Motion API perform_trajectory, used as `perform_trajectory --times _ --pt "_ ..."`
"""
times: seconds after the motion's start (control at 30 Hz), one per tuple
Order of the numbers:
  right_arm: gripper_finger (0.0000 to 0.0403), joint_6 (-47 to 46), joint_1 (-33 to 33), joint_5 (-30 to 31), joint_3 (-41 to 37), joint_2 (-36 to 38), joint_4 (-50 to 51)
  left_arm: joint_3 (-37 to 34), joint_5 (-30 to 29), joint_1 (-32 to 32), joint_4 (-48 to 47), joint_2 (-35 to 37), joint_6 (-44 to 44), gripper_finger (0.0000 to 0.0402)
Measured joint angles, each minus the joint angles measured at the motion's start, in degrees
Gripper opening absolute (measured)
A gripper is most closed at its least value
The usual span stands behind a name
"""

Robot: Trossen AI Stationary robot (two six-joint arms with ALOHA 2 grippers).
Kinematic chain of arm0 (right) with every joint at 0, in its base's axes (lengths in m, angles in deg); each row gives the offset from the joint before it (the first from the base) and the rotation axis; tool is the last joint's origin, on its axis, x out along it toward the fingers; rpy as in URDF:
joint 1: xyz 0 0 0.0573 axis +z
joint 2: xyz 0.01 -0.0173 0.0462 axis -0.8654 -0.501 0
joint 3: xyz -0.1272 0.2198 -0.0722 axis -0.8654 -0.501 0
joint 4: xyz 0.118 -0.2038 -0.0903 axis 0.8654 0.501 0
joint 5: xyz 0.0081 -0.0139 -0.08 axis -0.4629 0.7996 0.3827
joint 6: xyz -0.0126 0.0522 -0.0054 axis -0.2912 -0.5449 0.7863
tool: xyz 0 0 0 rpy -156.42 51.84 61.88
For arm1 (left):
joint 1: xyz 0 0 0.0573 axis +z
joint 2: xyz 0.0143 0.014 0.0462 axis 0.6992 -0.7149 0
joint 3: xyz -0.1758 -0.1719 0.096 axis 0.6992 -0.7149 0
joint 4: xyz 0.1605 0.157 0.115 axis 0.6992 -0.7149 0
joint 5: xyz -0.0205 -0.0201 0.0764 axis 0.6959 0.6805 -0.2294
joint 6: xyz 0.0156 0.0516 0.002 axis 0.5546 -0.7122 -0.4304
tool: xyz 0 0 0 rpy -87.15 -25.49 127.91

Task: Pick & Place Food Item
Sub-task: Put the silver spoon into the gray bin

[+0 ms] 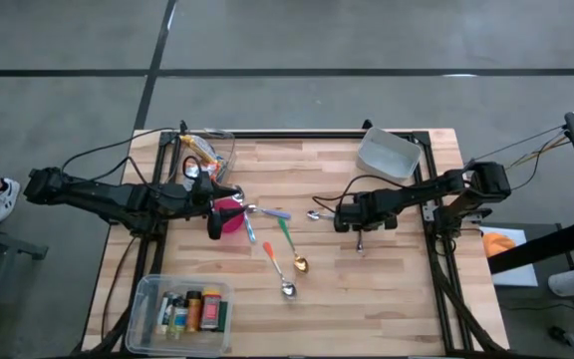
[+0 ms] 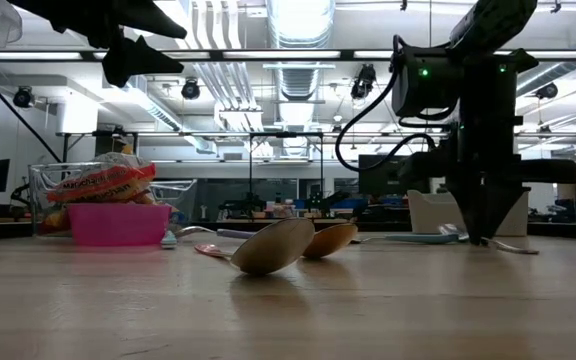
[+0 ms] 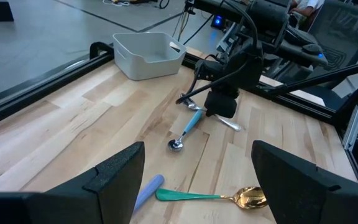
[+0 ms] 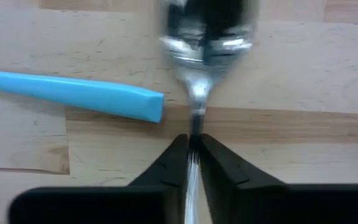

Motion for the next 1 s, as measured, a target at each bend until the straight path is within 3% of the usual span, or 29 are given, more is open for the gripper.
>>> perform_trajectory --times 0.07,0.3,0.5,1.0 --pt "0.0018 0.22 0.00 0.18 0.00 0.06 -0.05 0.00 -0.02 0.00 0.00 0.00 0.00 0.0298" --pt "0.0036 0.92 0.00 0.44 0.01 0.29 -0.18 0.00 0.00 0.00 -0.02 0.00 0.00 0.0298" --pt "0.0022 1.74 0.00 1.73 0.02 2.38 0.06 0.00 0.00 0.00 -0.02 0.00 0.00 0.0298" --pt "0.0021 3.22 -0.39 8.74 0.02 14.57 7.51 0.00 -0.01 0.02 -0.42 0.00 0.00 0.0298"
